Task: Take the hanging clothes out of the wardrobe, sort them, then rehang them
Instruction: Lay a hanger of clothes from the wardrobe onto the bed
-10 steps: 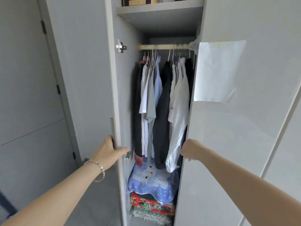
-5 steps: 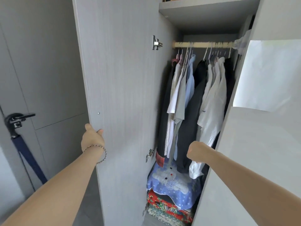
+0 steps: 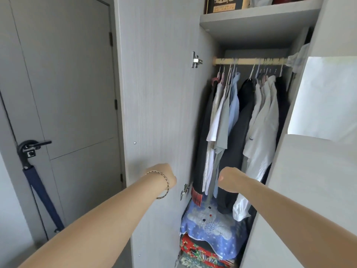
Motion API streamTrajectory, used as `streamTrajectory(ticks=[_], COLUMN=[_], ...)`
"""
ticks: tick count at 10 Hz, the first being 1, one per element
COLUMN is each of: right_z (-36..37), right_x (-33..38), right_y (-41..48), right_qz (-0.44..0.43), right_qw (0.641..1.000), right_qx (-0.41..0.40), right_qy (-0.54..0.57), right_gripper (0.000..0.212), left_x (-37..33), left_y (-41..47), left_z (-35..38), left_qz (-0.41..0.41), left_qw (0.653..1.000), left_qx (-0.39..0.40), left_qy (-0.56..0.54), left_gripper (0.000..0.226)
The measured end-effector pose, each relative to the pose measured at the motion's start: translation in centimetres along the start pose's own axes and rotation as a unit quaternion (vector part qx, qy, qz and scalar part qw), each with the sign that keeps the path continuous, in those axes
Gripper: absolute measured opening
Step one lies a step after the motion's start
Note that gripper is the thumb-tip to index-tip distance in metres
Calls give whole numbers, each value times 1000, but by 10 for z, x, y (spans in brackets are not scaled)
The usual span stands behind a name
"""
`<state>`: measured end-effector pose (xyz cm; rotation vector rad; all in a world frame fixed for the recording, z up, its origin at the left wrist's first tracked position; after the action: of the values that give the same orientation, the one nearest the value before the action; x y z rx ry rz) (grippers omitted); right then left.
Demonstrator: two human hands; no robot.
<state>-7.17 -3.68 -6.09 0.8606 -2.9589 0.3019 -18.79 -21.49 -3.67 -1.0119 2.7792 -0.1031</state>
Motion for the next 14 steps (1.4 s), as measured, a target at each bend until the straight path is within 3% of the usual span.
streamTrajectory(ticks=[1,2,3,4,6,7,8,9,10,11,12,13,14], right_z=[-18,-42,-73,-108,-164,-190,-222,-265,-309,-328,-330,-337,-323], right_x=[-27,-54,-75,-92,-119,-121,-116,-101,-82,-69,-68,-72,-74], right_y=[-1,-4,6,18,66,99,145,190,230,283,327,349,376], right_qz=[23,57,61,60,68,40,19,5,-11,15,66,119,159], right_qw=[999,996,993,990,977,970,962,952,936,943,946,937,944], right_qx=[-26,-57,-90,-120,-172,-190,-206,-247,-300,-286,-268,-284,-218], right_qy=[10,29,54,52,109,148,181,182,186,170,169,166,189], right_gripper=[19,26,14,14,32,33,28,14,24,18,30,11,22], left_x=[-50,-95,-124,-143,-172,-181,-189,-193,-192,-188,-185,-185,-183], left_y=[21,29,49,80,156,194,239,278,309,340,365,384,398], left_z=[-20,-43,-61,-72,-95,-114,-136,-166,-192,-212,-226,-237,-245], left_qz=[132,221,251,251,234,220,213,192,182,169,165,173,179], left_qw=[982,949,941,946,956,958,957,953,947,945,942,937,932], left_qx=[-62,-146,-165,-163,-159,-177,-199,-231,-262,-277,-288,-300,-315], left_qy=[123,172,155,125,77,54,17,35,39,42,43,37,17], left_gripper=[18,16,14,14,14,13,30,25,23,22,23,18,26])
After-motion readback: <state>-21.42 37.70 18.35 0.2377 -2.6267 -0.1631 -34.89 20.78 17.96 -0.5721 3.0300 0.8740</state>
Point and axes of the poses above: each hand's wrist, its own y-axis towards the middle knuckle, its own z-axis out of the palm, x = y × z, the point moved 9 cm from there along y, towards the middle knuckle, and after that the axes turned 11 degrees about z, right-handed, at the moved point
